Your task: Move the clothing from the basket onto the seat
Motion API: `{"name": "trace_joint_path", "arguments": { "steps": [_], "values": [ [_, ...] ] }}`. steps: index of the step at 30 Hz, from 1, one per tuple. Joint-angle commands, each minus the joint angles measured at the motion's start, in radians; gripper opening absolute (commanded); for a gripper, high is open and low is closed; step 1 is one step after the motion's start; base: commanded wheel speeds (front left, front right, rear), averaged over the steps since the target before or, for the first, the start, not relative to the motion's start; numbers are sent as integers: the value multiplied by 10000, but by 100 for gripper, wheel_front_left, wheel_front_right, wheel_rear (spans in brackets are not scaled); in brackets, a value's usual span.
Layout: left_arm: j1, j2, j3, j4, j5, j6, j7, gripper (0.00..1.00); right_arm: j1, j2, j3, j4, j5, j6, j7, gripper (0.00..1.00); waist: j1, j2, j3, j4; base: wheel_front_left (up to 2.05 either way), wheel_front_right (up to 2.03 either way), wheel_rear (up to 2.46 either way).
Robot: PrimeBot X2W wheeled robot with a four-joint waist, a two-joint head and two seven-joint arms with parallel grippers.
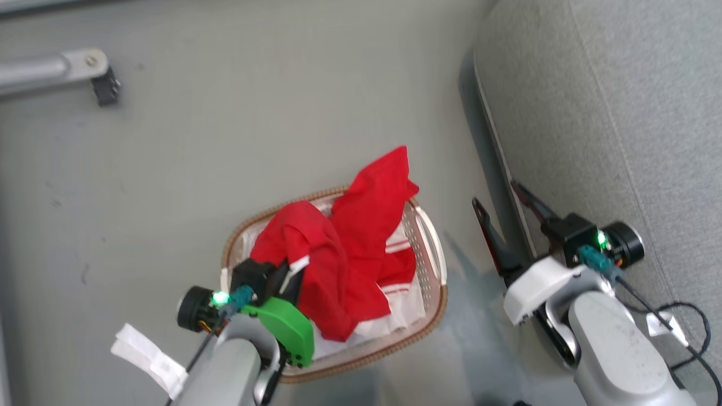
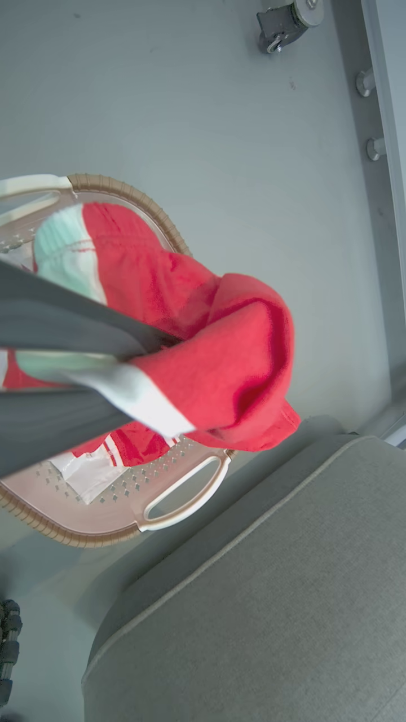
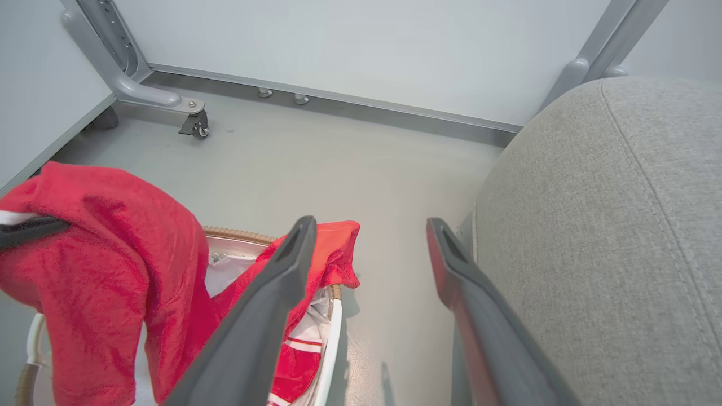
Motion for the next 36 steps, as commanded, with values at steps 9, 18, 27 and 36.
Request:
{"name": "trace_joint_path", "arguments": {
  "steps": [9, 18, 27, 36],
  "values": [
    [1428, -80, -81, -2233, -15, -43, -6, 0, 1397, -360, 169, 232, 401, -7, -42, 100, 1, 40, -3343, 971, 0, 0, 0],
    [1399, -102, -75, -3962, -210, -37, -5, 0, 2456, -456, 623, 283, 702, -7, -42, 100, 1, 40, -4499, 1264, 0, 0, 0],
    [597, -114, -120, -5578, -142, -36, -2, 0, 2098, -597, 1804, -815, 1060, -7, -42, 100, 1, 40, -4520, 1593, 0, 0, 0],
    [500, -114, -623, -5769, -356, -37, -2, 0, 635, -334, 2823, -2238, 786, -7, -42, 100, 1, 40, -4385, 1827, 0, 0, 0]
  ]
}}
